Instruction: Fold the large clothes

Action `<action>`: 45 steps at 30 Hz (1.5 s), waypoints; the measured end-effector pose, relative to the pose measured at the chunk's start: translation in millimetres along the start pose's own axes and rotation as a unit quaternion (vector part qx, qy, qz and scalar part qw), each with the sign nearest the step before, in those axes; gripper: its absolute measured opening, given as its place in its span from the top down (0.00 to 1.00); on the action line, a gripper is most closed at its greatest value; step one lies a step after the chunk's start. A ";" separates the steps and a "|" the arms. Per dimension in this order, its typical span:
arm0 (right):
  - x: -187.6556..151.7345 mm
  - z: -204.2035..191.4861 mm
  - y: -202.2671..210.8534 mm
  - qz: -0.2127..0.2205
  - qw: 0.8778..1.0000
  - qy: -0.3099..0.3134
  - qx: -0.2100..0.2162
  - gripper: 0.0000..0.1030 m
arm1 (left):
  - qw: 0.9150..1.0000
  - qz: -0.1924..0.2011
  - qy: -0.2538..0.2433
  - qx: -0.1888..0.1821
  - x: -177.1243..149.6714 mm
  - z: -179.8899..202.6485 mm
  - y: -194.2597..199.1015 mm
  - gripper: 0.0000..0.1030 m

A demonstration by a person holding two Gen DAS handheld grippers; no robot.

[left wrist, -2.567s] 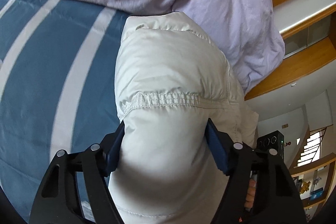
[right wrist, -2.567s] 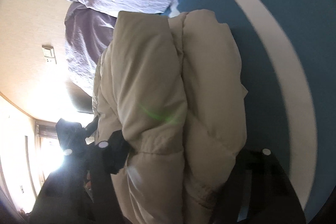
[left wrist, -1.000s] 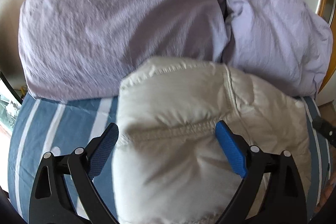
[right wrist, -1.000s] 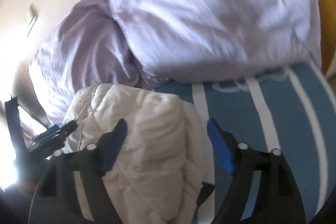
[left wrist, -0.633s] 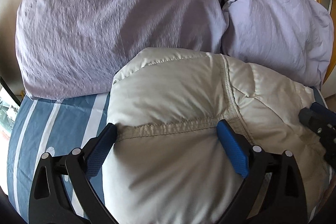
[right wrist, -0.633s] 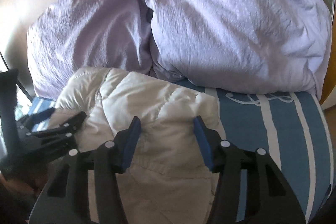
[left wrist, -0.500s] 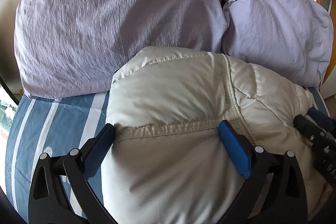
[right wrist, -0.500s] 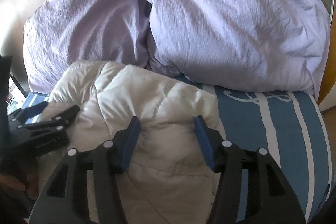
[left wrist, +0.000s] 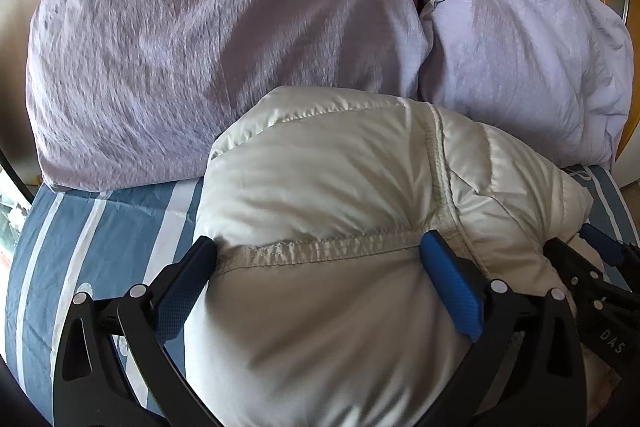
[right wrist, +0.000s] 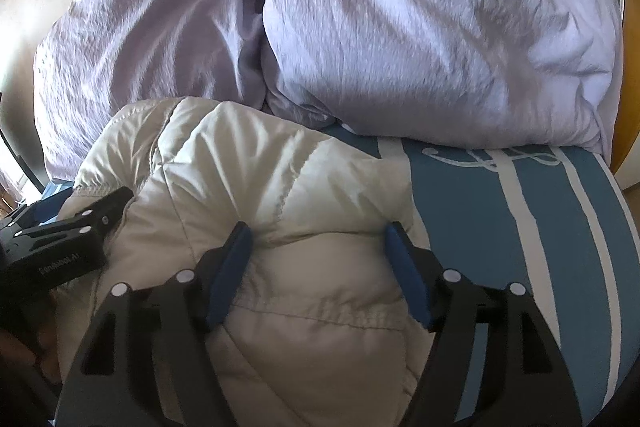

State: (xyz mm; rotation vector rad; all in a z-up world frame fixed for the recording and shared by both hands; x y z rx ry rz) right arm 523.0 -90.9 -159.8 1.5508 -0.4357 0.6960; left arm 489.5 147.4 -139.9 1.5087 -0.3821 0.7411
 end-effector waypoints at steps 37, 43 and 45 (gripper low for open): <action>-41.7 29.2 126.2 -0.061 0.998 0.006 -0.008 0.02 | 0.999 0.031 0.031 -0.021 -48.0 20.2 145.4 0.01; -74.8 28.5 156.4 -0.076 0.997 0.001 0.005 0.02 | 0.999 0.020 0.030 -0.029 -77.4 23.4 170.2 0.01; -86.5 27.7 163.8 -0.085 0.996 -0.001 0.009 0.02 | 0.999 0.015 0.032 -0.035 -86.8 25.6 177.3 0.01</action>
Point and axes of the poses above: each gripper's, at about its wrist camera, not at the fingertips, and y roughly against the way its jaws point, z to its right, x to its top, the point moved 8 cm from there along -y, roughly the way its jaws point, and after that the axes turned 7 degrees about -x, right-handed, at the moved point
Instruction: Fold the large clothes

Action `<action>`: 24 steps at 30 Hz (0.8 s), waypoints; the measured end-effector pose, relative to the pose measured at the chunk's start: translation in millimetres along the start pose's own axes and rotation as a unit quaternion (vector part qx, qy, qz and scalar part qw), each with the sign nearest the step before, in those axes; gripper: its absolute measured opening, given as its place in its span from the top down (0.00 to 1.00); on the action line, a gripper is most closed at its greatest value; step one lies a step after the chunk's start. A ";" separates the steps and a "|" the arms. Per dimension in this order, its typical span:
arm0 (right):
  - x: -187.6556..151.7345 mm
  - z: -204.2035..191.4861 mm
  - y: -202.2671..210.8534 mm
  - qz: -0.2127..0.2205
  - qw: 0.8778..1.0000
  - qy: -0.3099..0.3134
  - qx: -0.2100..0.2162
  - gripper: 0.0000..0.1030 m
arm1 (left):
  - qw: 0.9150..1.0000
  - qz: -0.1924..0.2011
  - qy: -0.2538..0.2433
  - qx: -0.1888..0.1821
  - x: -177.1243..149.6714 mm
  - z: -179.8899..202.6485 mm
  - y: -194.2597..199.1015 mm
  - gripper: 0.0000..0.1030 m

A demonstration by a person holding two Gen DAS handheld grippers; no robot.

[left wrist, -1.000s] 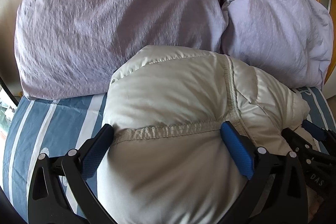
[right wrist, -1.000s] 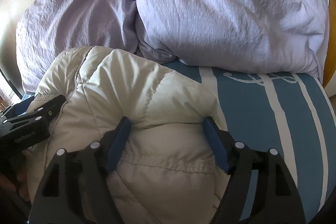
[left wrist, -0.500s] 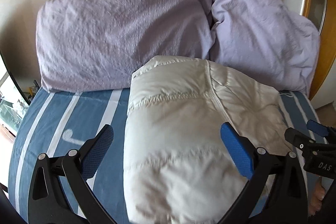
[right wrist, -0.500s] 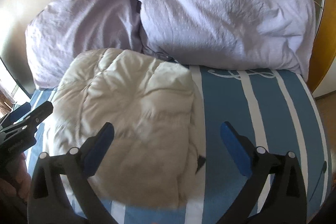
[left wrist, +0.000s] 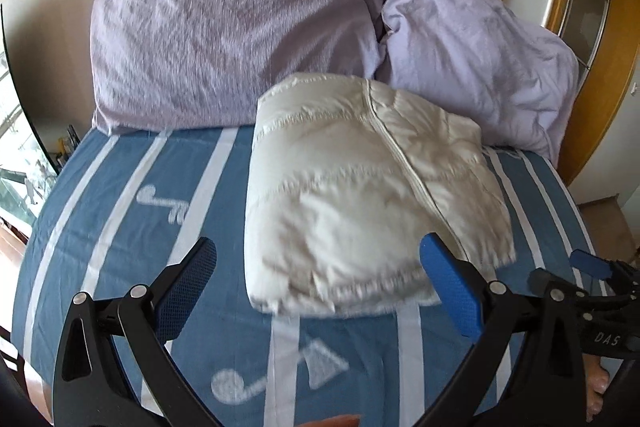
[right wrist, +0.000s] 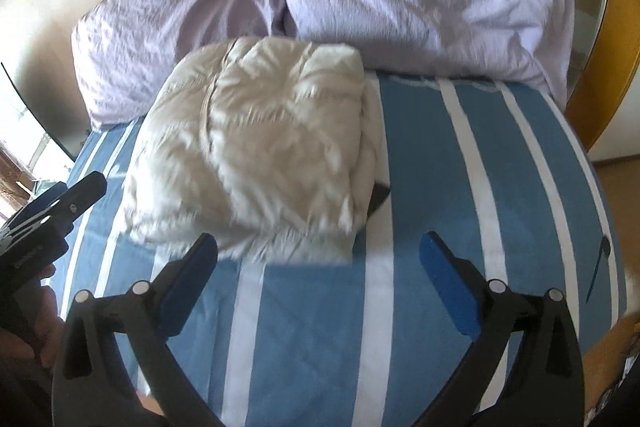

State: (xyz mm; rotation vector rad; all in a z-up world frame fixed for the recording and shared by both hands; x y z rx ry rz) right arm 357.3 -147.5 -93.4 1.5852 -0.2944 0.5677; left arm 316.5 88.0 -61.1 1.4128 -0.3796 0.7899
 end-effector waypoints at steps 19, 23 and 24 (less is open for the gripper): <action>-51.4 -13.6 41.2 0.004 1.000 0.024 0.018 0.02 | 0.999 -0.021 0.025 -0.032 -58.3 5.1 40.0 0.01; -53.4 -15.5 40.2 0.001 1.000 0.019 0.022 0.02 | 0.999 -0.024 0.028 -0.032 -62.2 3.3 40.4 0.01; -53.8 -15.5 39.9 0.000 1.000 0.017 0.022 0.02 | 0.999 -0.024 0.027 -0.032 -62.6 3.4 40.6 0.01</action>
Point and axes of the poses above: each gripper's, at about its wrist camera, not at the fingertips, and y roughly against the way its jaws point, z to its right, x to its top, the point moved 8 cm from there along -y, roughly the way its jaws point, and after that the axes turned 7 degrees about -x, right-handed, at the moved point
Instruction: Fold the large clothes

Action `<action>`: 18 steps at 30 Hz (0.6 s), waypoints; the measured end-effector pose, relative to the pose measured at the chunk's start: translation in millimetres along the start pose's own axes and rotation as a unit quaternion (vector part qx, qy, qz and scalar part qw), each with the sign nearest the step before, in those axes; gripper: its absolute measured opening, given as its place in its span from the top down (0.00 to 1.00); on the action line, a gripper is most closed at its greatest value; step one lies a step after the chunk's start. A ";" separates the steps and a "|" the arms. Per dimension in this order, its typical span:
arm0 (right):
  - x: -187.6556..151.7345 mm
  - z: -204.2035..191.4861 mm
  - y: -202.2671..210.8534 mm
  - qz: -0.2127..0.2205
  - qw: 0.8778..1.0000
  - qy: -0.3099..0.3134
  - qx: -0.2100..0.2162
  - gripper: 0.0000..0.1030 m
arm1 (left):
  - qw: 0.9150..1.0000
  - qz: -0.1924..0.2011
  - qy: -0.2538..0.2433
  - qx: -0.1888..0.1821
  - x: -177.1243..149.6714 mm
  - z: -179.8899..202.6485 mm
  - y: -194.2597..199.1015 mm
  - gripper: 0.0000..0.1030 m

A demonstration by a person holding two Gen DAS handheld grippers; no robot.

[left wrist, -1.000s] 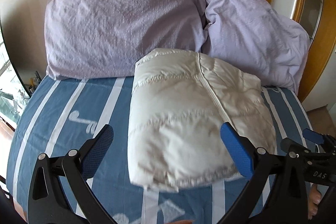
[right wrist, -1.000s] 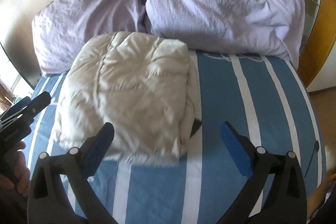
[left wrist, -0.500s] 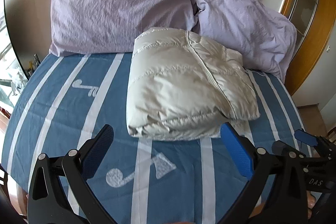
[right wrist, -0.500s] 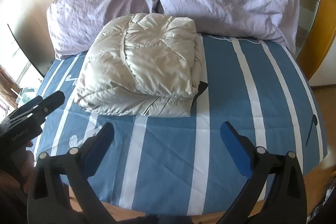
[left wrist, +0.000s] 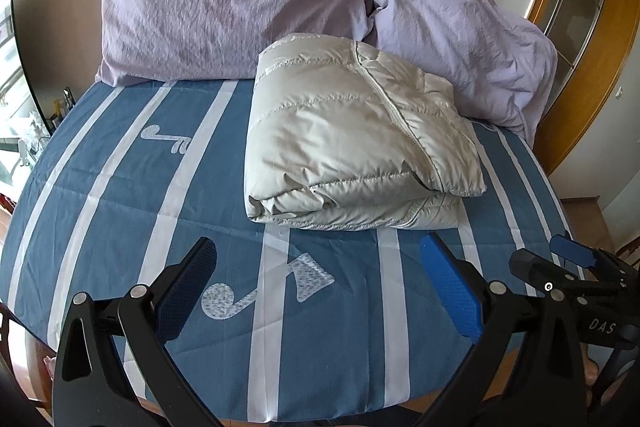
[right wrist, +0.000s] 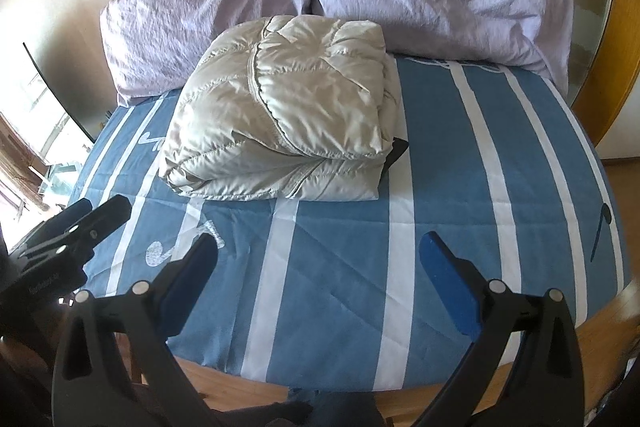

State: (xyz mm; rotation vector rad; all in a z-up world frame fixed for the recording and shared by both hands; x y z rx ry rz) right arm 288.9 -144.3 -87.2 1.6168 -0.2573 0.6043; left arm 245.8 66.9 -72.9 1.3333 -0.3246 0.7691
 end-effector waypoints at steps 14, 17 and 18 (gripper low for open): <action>-3.9 -2.3 0.2 -0.003 1.000 -0.003 0.002 0.02 | 1.000 -0.003 0.005 -0.004 -5.0 0.0 -0.3 0.01; -3.6 -1.6 -0.1 -0.004 1.000 -0.003 0.002 0.02 | 1.000 -0.002 0.005 -0.004 -4.5 -0.3 -0.3 0.01; -3.9 -2.0 0.2 -0.003 1.000 -0.004 0.003 0.02 | 1.000 -0.002 0.005 -0.004 -4.4 -0.3 -0.2 0.01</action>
Point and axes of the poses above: each gripper's, at about its wrist camera, not at the fingertips, and y roughly against the way its jaws point, z to its right, x to its top, the point moved 8 cm from there along -y, roughly the way its jaws point, and after that the axes turned 7 degrees about -x, right-handed, at the moved point
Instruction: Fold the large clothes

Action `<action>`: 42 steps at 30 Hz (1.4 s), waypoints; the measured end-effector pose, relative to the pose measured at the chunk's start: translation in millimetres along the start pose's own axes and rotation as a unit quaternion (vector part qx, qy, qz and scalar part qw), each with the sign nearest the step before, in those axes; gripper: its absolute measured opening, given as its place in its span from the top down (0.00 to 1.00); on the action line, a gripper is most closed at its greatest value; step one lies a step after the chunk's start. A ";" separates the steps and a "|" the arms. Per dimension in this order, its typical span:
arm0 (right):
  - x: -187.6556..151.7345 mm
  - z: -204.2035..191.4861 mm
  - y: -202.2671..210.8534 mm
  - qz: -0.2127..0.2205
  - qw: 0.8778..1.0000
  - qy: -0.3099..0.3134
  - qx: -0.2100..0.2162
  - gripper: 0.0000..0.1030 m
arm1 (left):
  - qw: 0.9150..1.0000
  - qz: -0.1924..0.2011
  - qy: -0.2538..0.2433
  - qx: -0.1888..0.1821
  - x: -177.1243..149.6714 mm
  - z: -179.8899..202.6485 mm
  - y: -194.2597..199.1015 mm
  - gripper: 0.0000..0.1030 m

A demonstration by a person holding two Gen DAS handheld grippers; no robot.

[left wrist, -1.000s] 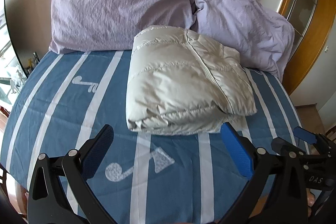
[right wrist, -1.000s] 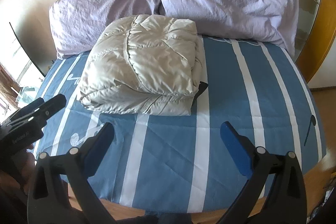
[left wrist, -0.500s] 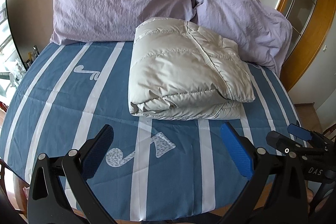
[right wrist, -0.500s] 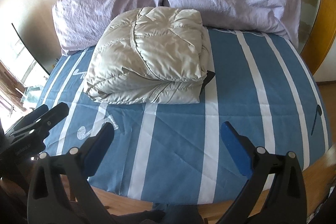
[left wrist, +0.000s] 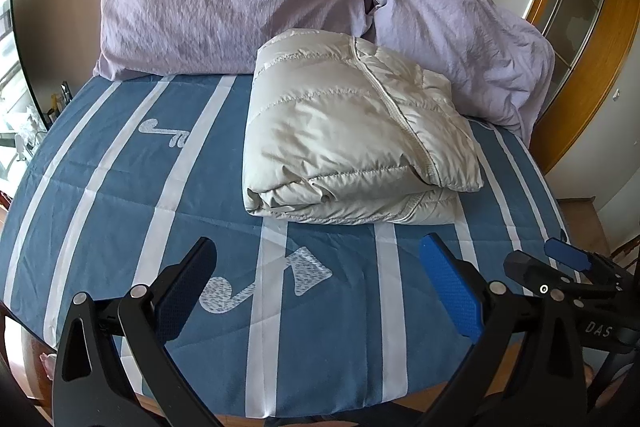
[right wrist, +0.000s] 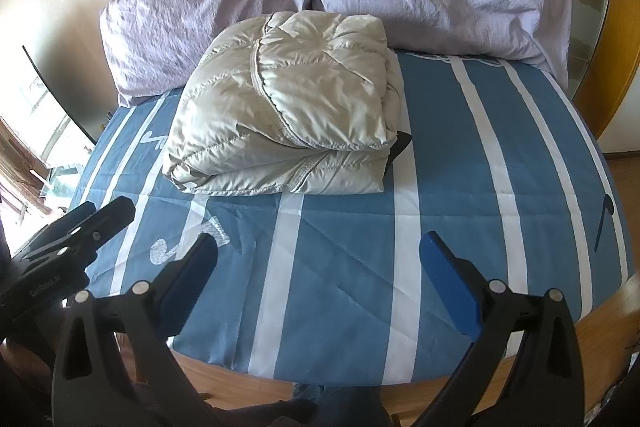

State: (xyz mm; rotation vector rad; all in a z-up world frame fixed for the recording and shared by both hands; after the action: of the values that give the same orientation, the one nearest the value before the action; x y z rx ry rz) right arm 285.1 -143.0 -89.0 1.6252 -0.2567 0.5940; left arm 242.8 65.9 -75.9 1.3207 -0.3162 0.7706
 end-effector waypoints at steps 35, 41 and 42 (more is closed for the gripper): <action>-3.6 -7.8 -4.1 -0.006 1.000 -0.005 0.006 0.02 | 1.000 -0.007 0.001 -0.010 -3.0 5.6 -6.4 0.01; -2.9 -7.9 -4.2 -0.006 1.000 -0.004 0.006 0.02 | 1.000 -0.006 0.000 -0.010 -2.1 5.2 -5.9 0.01; -3.2 -8.1 -4.4 -0.006 1.000 -0.004 0.006 0.02 | 1.000 -0.007 0.000 -0.010 -2.4 5.5 -6.6 0.01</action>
State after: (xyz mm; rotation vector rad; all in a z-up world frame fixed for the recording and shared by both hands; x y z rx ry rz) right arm 282.7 -135.1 -94.0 1.6394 -0.2501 0.5799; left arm 246.6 59.6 -80.9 1.3016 -0.3139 0.7550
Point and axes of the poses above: each gripper's, at about its wrist camera, not at the fingertips, and y roughly against the way its jaws point, z to its right, x to its top, the point moved 8 cm from there along -y, roughly the way its jaws point, and after that the axes turned 7 degrees about -x, right-handed, at the moved point
